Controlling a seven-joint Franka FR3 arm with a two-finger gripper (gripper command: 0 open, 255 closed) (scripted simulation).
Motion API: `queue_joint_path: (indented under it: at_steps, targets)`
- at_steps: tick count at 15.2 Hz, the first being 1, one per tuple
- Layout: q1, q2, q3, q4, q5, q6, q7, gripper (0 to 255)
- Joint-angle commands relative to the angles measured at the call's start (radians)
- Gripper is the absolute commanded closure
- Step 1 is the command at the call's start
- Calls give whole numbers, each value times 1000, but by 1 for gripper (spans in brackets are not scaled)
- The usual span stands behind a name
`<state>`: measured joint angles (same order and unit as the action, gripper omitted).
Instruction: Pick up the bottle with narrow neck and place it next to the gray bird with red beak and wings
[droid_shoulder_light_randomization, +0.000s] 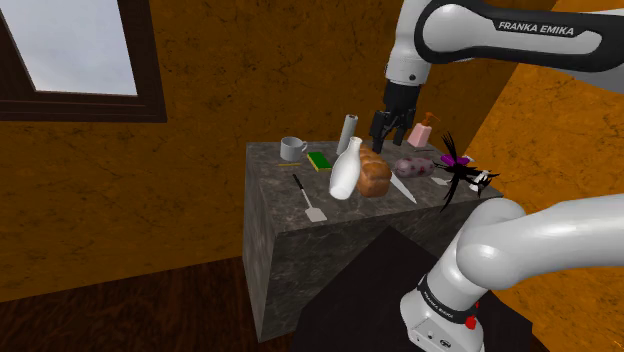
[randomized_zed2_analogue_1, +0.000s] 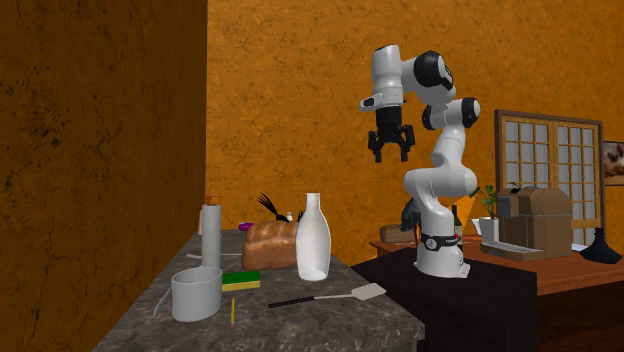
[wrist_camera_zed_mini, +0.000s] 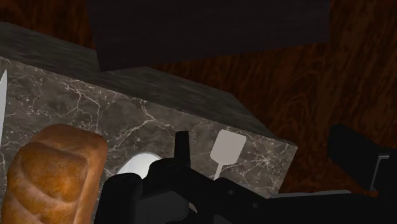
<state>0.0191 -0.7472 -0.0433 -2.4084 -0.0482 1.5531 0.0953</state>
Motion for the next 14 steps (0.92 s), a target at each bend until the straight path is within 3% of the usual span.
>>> queue_joint_path:
  at_steps: [1, 14]
  targets:
    - [0, 0, 0, 0, 0, 0, 0, 0]
    - [-59, 392, -172, 139, -49, 311, -147, 0]
